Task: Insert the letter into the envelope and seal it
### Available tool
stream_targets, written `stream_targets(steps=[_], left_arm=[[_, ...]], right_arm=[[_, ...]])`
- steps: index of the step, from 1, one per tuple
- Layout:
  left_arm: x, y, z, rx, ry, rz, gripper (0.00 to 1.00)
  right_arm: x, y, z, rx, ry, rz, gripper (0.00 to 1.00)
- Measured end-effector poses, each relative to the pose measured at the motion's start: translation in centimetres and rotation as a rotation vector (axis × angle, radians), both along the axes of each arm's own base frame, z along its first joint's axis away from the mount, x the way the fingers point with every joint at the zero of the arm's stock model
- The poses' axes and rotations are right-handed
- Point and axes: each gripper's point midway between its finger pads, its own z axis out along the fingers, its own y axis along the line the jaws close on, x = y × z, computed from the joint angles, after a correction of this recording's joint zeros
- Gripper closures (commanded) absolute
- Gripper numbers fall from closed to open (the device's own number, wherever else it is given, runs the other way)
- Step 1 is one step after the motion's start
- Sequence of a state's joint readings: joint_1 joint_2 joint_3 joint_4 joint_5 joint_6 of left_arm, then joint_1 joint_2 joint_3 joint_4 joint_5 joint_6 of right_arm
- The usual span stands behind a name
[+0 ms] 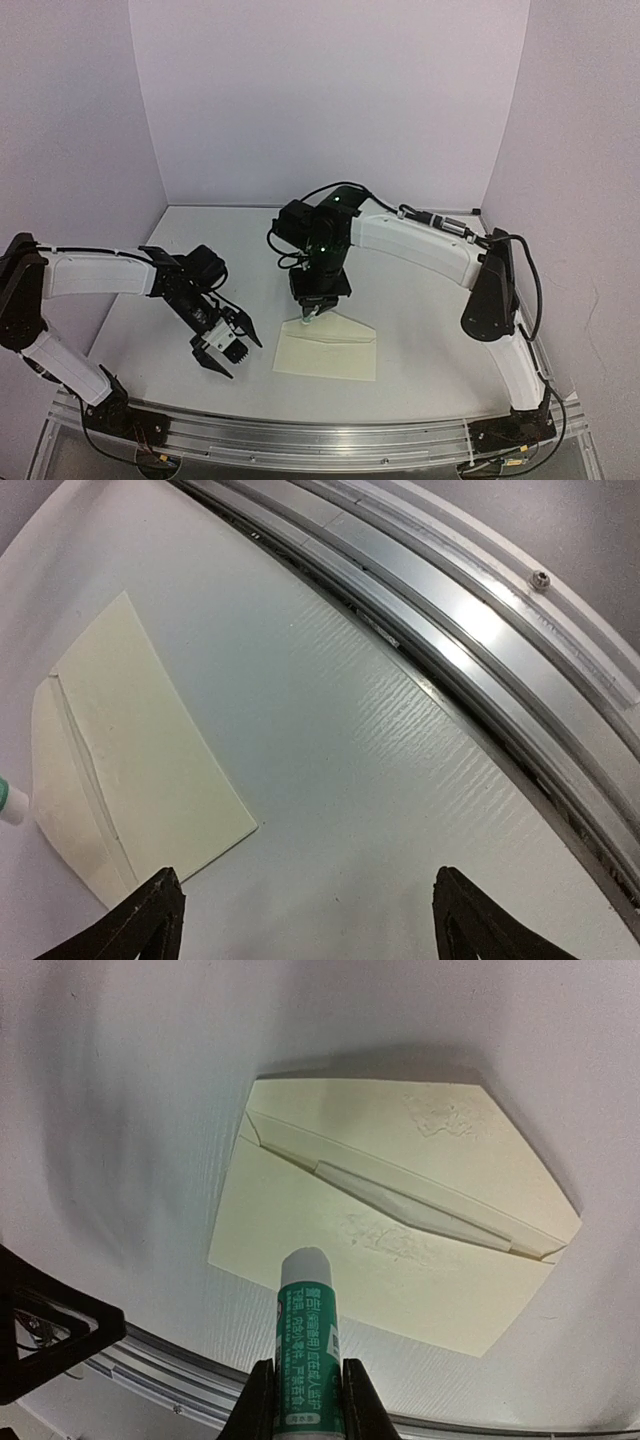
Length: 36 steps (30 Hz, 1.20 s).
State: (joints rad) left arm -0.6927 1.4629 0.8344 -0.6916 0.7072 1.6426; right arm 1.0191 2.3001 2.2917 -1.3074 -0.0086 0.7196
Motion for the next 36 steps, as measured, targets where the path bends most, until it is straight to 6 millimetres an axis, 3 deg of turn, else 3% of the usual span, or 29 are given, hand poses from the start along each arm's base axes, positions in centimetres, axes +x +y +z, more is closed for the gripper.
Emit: stream_targets(steps=[6, 11, 16, 22, 29, 36], left_arm=[[-0.8, -0.9, -3.2, 0.06, -0.044, -0.108, 0.14], [-0.1, -1.6, -5.1, 0.122, -0.04, -0.117, 0.15], [2.1, -3.2, -4.7, 0.117, -0.083, -0.102, 0.13], [3.2, -3.9, -4.8, 0.119, -0.106, -0.099, 0.14], [3.2, -3.3, -6.6, 0.189, -0.115, -0.104, 0.15], [2.3, -3.7, -6.8, 0.208, -0.085, -0.092, 0.17]], right_arm=[[-2.0, 0.0, -1.2, -0.035, 0.048, -0.006, 1.0], [-2.4, -0.9, -3.0, -0.09, 0.085, -0.015, 1.0], [-1.8, -1.3, -4.3, -0.114, 0.098, -0.022, 1.0], [-1.3, -1.6, -5.7, -0.141, 0.108, -0.018, 1.0], [-0.4, -0.8, -6.6, -0.134, 0.102, -0.009, 1.0], [0.5, 0.1, -5.9, -0.107, 0.062, 0.013, 1.0]])
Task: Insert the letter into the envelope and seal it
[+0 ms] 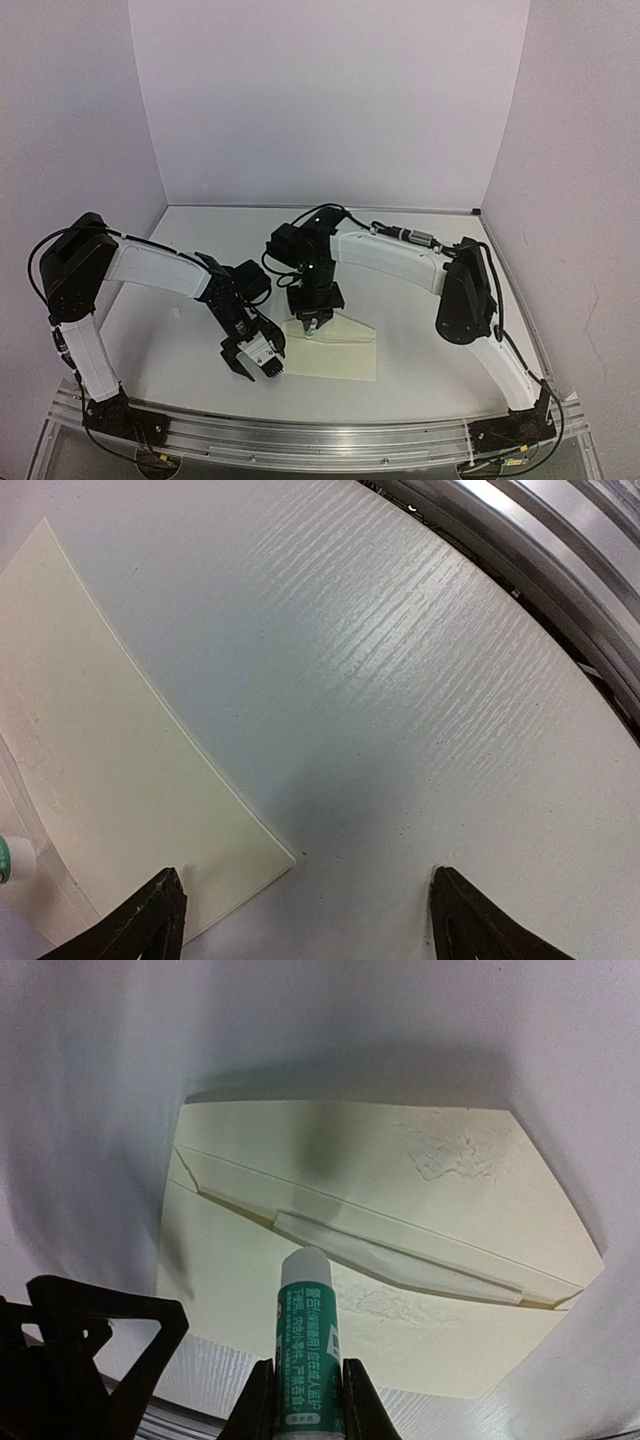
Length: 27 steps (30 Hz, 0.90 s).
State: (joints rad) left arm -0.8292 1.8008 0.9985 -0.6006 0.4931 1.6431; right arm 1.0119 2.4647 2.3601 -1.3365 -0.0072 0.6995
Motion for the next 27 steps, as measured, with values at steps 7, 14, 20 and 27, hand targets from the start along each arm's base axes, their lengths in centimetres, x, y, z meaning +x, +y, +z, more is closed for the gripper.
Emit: stream_targets(steps=[7, 14, 20, 27], left_arm=[[-0.1, 0.0, -0.2, 0.01, 0.014, 0.017, 0.19], [-0.3, 0.1, -0.2, 0.013, 0.021, 0.023, 0.2], [-0.3, 0.1, -0.3, 0.017, 0.026, 0.034, 0.2], [-0.3, 0.1, -0.3, 0.019, 0.029, 0.038, 0.2]], right_arm=[[0.4, 0.4, 0.3, 0.017, -0.019, 0.021, 1.0], [-0.8, -1.3, -1.9, -0.054, 0.035, 0.036, 1.0], [-1.1, -1.4, -1.9, -0.053, 0.046, 0.053, 1.0], [-1.0, -1.0, -0.9, -0.028, 0.034, 0.065, 1.0]])
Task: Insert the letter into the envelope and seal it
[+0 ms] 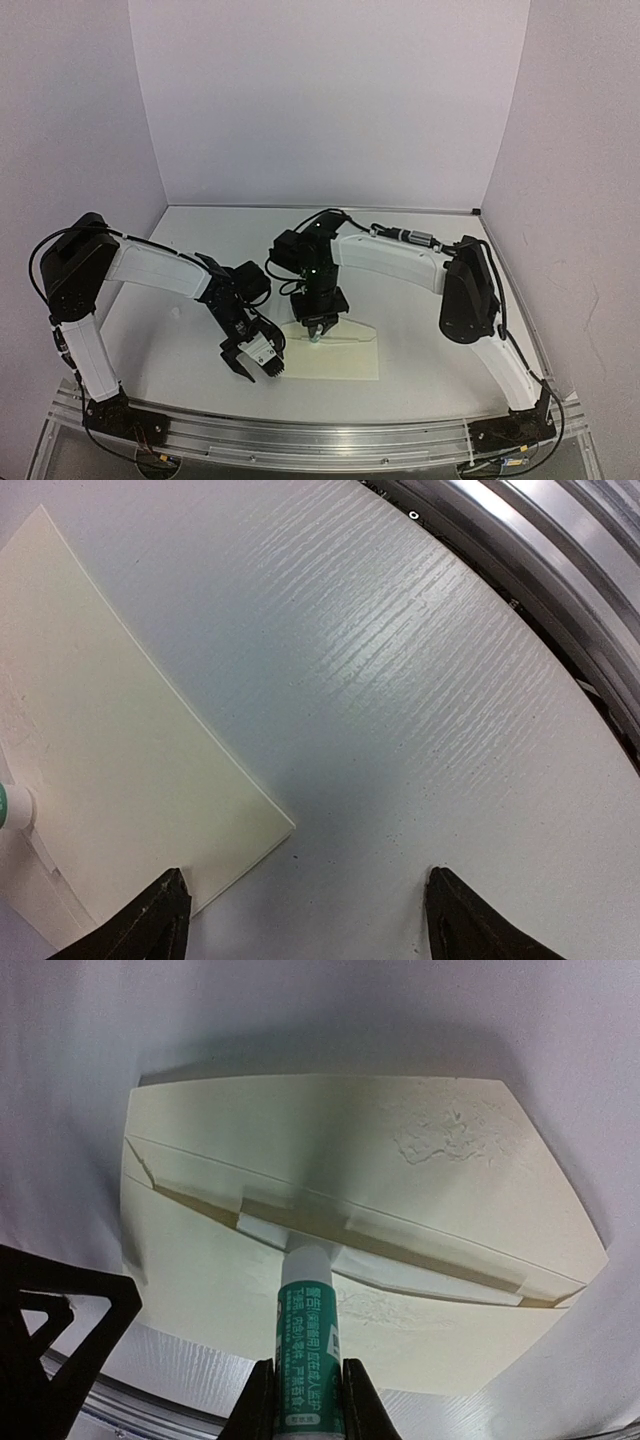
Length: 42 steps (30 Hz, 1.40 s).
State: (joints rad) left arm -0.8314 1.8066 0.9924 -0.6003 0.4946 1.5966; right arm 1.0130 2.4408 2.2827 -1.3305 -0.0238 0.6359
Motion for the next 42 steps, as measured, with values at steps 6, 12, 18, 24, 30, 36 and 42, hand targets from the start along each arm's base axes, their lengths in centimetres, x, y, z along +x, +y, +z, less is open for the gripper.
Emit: stream_targets(steps=[6, 12, 18, 24, 30, 36, 42], left_arm=[[-0.1, 0.0, 0.0, 0.001, 0.003, 0.001, 0.2], [-0.2, 0.0, -0.1, 0.003, 0.012, 0.007, 0.23], [0.2, -1.4, 1.7, 0.018, 0.135, 0.106, 0.25], [3.8, -2.8, 6.2, -0.107, 0.286, 0.379, 0.48], [3.9, -2.9, 5.1, -0.068, 0.439, 0.652, 0.48], [4.4, -4.4, 4.7, -0.097, 0.456, 0.754, 0.39], [5.9, -5.8, 4.2, -0.165, 0.396, 0.75, 0.37]], right_arm=[[-1.1, -1.3, 1.9, 0.009, 0.008, 0.007, 1.0], [-1.7, -2.0, 2.2, 0.002, 0.023, 0.03, 1.0], [-2.0, -1.7, 2.1, 0.018, 0.045, 0.08, 1.0], [-2.1, -1.6, 1.4, 0.034, 0.086, 0.091, 1.0], [-1.3, -2.1, 1.5, 0.049, 0.105, 0.063, 1.0], [-0.9, -3.3, 0.6, 0.029, 0.139, 0.031, 1.0], [-1.7, -3.3, -0.4, 0.03, 0.178, 0.025, 1.0]])
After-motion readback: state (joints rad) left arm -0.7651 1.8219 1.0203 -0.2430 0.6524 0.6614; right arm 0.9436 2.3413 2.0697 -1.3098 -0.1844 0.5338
